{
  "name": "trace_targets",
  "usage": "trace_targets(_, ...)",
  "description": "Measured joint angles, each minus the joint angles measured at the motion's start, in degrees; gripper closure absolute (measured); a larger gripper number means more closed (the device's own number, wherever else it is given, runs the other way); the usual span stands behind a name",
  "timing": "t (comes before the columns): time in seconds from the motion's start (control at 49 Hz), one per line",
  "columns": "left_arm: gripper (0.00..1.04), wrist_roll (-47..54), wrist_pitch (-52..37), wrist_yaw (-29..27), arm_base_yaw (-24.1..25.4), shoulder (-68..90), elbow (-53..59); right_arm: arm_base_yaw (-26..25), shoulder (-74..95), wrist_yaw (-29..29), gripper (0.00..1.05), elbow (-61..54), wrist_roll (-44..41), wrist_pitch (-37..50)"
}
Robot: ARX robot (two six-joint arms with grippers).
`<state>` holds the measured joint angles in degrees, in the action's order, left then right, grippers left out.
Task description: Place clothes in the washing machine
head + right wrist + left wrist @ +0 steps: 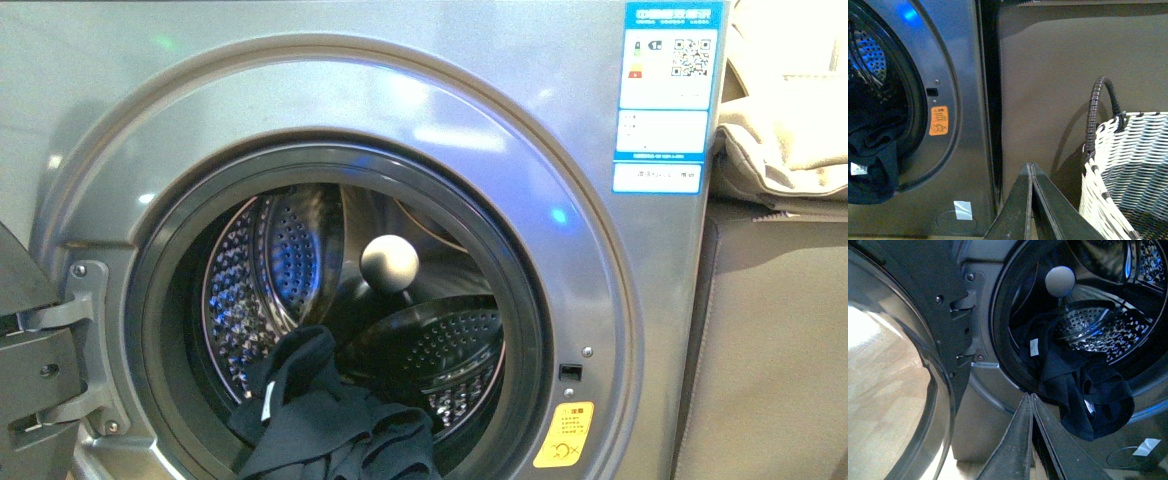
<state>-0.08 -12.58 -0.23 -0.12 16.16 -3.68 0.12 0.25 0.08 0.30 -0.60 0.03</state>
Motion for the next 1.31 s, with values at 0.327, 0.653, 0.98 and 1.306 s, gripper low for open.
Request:
trace_targets(0.327, 1.01, 0.02, 1.92, 0.24, 0.00, -4.87, 2.51, 0.00, 0.00, 0.00, 1.02, 0.00, 0.00, 0.00)
trace_targets(0.653, 1.01, 0.00, 12.52, 0.22, 0.00, -15.93, 3.17, 0.00, 0.00, 0.00, 1.02, 0.00, 0.00, 0.00)
trace_targets(0.98, 1.01, 0.00, 12.55, 0.22, 0.00, -15.96, 3.17, 0.00, 0.00, 0.00, 1.02, 0.00, 0.00, 0.00)
trace_targets(1.306, 0.68, -0.02, 12.55, 0.24, 0.00, -15.96, 3.17, 0.00, 0.00, 0.00, 0.70, 0.00, 0.00, 0.00)
